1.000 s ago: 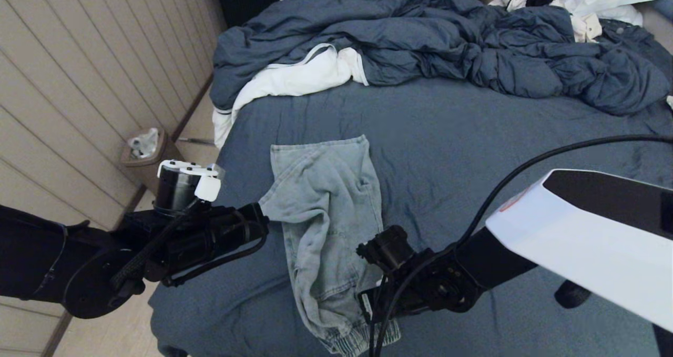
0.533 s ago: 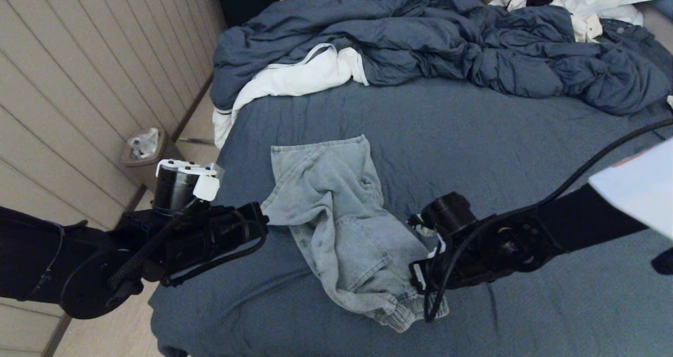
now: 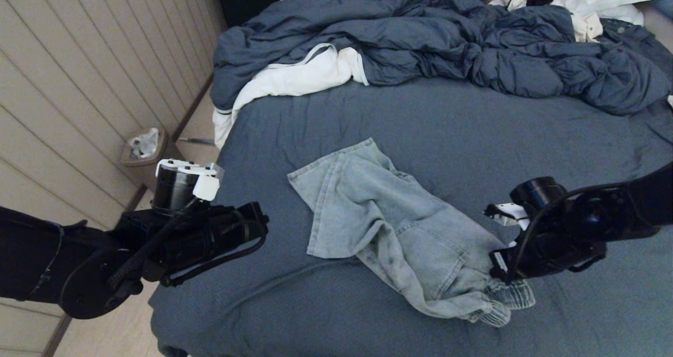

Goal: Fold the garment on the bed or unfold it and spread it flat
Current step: Fold the blue shorts

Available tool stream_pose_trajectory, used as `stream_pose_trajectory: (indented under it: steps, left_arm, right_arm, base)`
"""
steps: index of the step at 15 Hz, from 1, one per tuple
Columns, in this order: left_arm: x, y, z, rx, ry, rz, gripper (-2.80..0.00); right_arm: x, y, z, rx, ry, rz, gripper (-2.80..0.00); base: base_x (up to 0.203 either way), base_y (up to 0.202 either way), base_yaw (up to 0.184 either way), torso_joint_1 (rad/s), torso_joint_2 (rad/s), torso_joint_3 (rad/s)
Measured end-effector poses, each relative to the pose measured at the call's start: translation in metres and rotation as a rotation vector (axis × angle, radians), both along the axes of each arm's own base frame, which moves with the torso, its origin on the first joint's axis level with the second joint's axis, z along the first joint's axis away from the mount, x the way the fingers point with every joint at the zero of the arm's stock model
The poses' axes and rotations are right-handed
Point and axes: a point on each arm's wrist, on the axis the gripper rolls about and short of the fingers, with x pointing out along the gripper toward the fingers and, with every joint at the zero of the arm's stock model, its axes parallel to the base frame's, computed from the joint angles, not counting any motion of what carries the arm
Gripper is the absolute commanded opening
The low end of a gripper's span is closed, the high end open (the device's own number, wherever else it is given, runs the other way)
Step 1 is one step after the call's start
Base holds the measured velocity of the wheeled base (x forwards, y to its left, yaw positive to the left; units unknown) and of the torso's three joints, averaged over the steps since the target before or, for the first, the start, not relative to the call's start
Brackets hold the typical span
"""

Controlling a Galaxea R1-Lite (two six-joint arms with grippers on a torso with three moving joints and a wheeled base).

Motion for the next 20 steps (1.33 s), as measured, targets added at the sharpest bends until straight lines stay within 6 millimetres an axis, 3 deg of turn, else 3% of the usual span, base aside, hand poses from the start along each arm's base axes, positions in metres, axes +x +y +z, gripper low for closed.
stream_pose_trajectory:
  steps: [4, 8, 9, 15, 18, 20]
  left_arm:
    - [0.000, 0.000, 0.000, -0.001, 0.001, -0.002, -2.80]
    - [0.000, 0.000, -0.002, 0.004, 0.007, -0.001, -2.80]
    - [0.000, 0.000, -0.003, 0.003, 0.007, 0.000, -2.80]
    - [0.001, -0.001, -0.005, 0.009, 0.014, -0.001, -2.80]
    - [0.001, -0.001, -0.005, 0.008, 0.014, -0.001, -2.80]
    - [0.001, -0.001, -0.005, 0.008, 0.014, -0.001, -2.80]
  right_arm:
    - [0.001, -0.065, 0.003, -0.053, 0.024, -0.090, -2.80]
    - [0.014, -0.105, 0.006, -0.066, 0.044, -0.158, -2.80]
    - [0.018, -0.112, 0.005, -0.065, 0.048, -0.175, 0.00]
    - [0.023, -0.127, -0.001, -0.050, 0.042, -0.207, 0.00]
    - [0.022, -0.132, 0.014, 0.000, -0.021, -0.220, 0.00]
    - [0.018, -0.132, 0.035, 0.039, -0.093, -0.218, 0.00]
  base:
    - [0.000, 0.000, 0.000, 0.000, 0.00, 0.000]
    - [0.000, 0.000, 0.000, 0.000, 0.00, 0.000]
    - [0.000, 0.000, 0.000, 0.000, 0.00, 0.000]
    - [0.000, 0.000, 0.000, 0.000, 0.00, 0.000]
    - [0.000, 0.000, 0.000, 0.000, 0.00, 0.000]
    - [0.000, 0.000, 0.000, 0.000, 0.00, 0.000]
